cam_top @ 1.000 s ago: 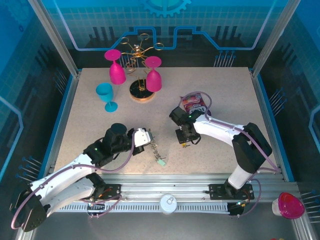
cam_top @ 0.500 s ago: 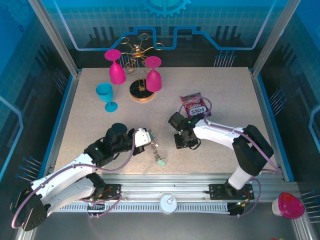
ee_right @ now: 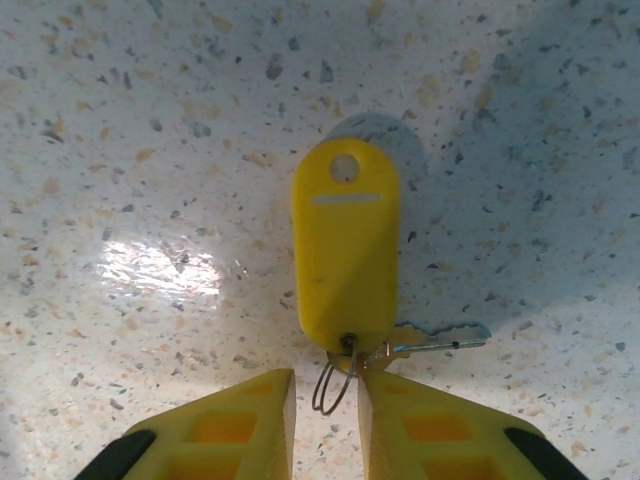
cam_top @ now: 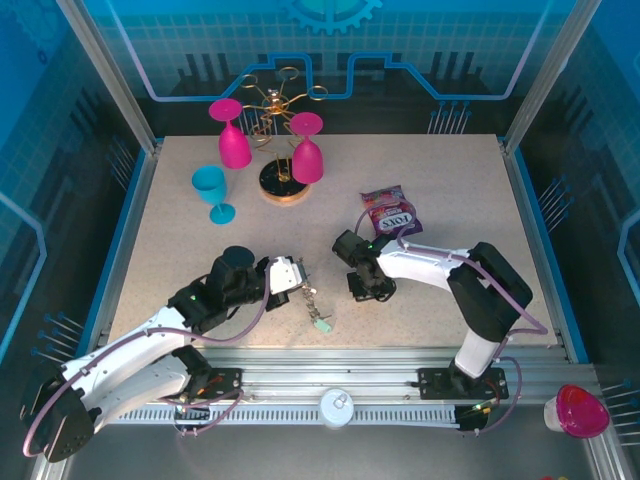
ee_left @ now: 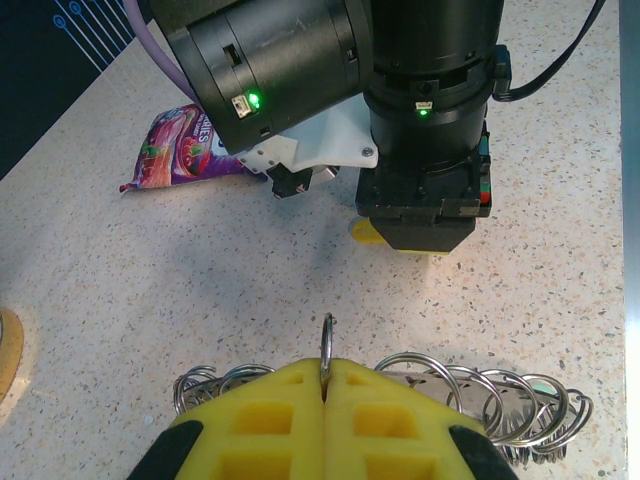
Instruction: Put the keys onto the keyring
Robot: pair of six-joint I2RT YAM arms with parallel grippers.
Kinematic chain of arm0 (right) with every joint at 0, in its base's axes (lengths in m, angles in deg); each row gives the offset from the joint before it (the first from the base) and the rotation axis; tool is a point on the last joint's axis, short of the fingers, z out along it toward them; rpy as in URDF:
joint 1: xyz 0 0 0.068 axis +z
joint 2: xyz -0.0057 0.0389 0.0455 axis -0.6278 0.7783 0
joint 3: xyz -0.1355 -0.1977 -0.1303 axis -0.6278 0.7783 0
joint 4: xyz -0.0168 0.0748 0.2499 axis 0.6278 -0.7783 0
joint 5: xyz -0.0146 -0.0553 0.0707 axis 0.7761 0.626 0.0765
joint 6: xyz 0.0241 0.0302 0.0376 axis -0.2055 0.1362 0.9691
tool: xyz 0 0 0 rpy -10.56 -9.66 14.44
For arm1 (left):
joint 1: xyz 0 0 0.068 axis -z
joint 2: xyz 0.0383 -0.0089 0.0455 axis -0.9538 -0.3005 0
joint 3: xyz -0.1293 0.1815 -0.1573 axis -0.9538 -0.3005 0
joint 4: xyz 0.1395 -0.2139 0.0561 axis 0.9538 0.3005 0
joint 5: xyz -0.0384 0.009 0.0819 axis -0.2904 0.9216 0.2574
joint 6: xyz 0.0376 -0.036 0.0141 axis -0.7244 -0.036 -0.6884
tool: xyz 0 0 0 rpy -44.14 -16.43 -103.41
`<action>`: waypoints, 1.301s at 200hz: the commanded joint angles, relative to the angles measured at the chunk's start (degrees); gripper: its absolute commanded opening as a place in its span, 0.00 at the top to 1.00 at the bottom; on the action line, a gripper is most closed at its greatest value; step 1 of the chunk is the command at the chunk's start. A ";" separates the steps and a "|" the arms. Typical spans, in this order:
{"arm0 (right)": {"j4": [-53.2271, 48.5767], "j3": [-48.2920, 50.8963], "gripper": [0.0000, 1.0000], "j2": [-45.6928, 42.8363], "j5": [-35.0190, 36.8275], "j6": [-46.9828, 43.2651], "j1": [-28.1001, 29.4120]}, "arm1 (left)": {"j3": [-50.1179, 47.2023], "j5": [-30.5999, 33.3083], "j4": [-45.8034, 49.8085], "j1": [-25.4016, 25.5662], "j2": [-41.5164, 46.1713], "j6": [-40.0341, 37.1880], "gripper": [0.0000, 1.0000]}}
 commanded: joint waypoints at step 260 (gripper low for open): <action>18.21 9.63 1.00 -25.73 -16.94 -39.04 -3.36 | -0.41 -4.60 -7.38 0.24 -1.91 -0.74 1.00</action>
